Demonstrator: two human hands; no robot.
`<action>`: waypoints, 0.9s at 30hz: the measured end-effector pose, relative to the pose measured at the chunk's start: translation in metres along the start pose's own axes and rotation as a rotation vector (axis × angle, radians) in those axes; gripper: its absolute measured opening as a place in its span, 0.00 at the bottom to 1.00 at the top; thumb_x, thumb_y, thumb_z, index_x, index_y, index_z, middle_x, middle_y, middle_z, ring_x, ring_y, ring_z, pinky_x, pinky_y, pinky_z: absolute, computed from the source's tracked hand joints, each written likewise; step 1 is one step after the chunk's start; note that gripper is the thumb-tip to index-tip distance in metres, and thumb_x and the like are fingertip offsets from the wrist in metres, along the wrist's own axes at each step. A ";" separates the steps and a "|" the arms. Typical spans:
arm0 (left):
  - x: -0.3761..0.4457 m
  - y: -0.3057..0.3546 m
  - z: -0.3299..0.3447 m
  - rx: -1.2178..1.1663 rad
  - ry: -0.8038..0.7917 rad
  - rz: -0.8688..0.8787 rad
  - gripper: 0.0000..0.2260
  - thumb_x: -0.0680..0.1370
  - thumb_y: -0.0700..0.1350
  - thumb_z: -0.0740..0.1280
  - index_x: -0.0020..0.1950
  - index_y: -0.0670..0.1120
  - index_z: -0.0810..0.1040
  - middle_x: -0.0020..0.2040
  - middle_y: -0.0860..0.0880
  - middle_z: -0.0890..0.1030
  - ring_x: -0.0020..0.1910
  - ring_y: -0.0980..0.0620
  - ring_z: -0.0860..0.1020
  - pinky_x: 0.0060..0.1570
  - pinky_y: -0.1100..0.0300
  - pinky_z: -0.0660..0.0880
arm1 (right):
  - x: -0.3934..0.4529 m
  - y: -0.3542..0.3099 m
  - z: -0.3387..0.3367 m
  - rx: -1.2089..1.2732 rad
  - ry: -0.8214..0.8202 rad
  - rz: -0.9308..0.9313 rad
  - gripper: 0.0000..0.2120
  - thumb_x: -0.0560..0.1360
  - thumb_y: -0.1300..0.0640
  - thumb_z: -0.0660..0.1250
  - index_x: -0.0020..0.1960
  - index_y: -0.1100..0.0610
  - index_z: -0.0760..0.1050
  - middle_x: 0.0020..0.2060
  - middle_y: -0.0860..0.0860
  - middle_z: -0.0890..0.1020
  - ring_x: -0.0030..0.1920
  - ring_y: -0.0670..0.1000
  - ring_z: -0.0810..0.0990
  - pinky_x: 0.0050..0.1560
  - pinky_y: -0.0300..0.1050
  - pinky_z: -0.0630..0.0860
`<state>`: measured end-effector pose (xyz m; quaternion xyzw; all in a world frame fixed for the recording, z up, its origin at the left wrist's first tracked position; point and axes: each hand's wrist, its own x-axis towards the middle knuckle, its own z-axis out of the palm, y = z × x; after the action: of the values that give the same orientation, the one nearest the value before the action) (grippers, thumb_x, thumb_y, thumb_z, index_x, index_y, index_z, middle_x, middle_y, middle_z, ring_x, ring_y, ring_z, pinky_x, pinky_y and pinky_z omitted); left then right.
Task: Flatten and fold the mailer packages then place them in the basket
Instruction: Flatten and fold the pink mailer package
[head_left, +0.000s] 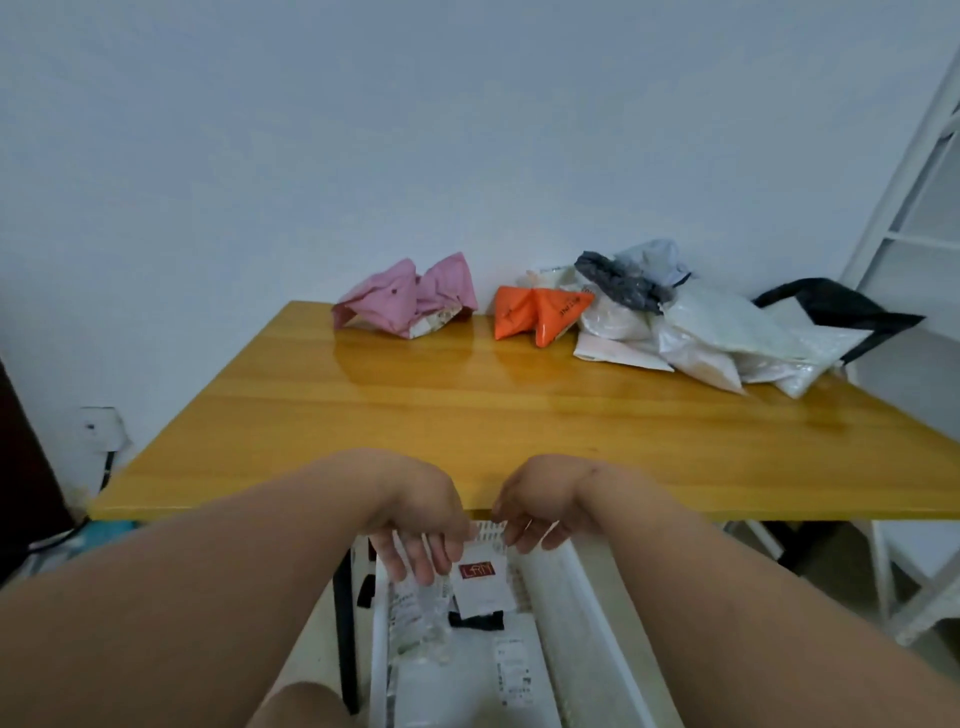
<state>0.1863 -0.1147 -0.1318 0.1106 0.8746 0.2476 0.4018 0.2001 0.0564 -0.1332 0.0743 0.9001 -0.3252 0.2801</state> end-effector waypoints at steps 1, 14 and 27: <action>-0.001 0.000 -0.008 -0.022 0.067 0.022 0.09 0.81 0.47 0.65 0.56 0.43 0.78 0.51 0.46 0.82 0.44 0.49 0.82 0.46 0.56 0.81 | 0.001 -0.005 -0.005 -0.005 0.046 -0.027 0.13 0.80 0.57 0.64 0.59 0.63 0.78 0.44 0.56 0.84 0.41 0.53 0.82 0.44 0.47 0.77; 0.062 -0.041 -0.118 -0.138 0.875 0.170 0.18 0.81 0.48 0.64 0.70 0.47 0.71 0.68 0.47 0.73 0.64 0.46 0.74 0.61 0.53 0.73 | 0.097 -0.076 -0.041 -0.112 0.426 -0.290 0.14 0.78 0.60 0.60 0.61 0.58 0.79 0.59 0.55 0.81 0.60 0.55 0.78 0.58 0.44 0.73; 0.157 -0.068 -0.260 -0.213 1.061 0.237 0.29 0.77 0.45 0.65 0.76 0.46 0.61 0.73 0.45 0.66 0.68 0.44 0.70 0.64 0.52 0.70 | 0.236 -0.193 -0.096 0.077 0.577 -0.429 0.24 0.74 0.60 0.64 0.70 0.58 0.67 0.66 0.57 0.73 0.62 0.58 0.75 0.58 0.51 0.76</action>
<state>-0.1127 -0.2004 -0.1246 0.0271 0.9087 0.4001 -0.1157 -0.1009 -0.0449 -0.0981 -0.0172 0.9243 -0.3760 -0.0632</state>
